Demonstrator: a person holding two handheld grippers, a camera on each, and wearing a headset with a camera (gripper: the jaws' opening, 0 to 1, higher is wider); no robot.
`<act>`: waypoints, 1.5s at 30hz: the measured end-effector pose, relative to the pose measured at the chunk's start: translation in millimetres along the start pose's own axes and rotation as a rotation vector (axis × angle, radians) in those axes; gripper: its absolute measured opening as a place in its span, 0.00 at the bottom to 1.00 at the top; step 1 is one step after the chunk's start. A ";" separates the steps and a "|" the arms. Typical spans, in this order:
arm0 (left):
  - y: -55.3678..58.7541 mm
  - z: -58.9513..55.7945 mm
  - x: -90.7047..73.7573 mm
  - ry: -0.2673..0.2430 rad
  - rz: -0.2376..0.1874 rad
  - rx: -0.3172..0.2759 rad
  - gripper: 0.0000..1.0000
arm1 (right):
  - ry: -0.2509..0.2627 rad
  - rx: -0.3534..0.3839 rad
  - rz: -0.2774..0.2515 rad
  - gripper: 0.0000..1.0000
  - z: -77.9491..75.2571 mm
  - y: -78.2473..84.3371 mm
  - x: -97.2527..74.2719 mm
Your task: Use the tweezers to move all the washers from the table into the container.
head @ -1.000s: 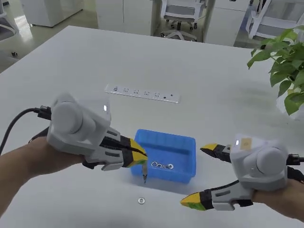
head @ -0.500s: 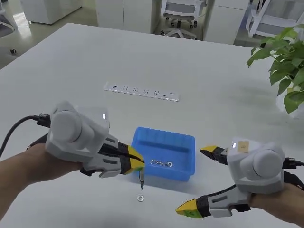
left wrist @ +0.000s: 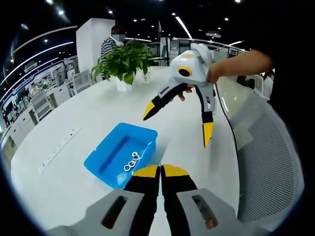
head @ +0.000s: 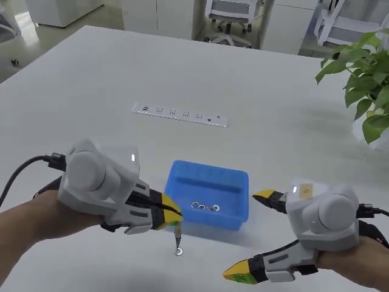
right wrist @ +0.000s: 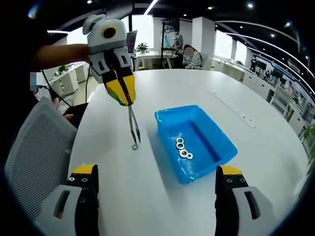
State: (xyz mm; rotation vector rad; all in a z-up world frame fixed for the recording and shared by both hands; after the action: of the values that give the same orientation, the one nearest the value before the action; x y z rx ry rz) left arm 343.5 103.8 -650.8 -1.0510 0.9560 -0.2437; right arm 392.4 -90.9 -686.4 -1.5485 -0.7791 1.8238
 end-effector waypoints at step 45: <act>-3.2 -5.7 2.0 0.031 0.004 0.013 0.05 | -0.060 -0.095 -0.002 0.84 1.0 -11.9 12.2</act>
State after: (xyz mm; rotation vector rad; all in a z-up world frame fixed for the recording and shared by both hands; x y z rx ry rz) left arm 341.2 97.5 -650.1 -1.0358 0.9833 -0.2636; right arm 390.8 -74.0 -684.8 -1.5575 -0.9072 1.8631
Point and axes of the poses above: the centre of the closed fingertips' face, and the gripper's own axes: x roughly forward along the fingers, z roughly to its left, y roughly out of its underside, the point moved 8 cm from there along -x, roughly backward along the fingers, and after that the axes turned 13 degrees about -y, right-handed, at the moved point
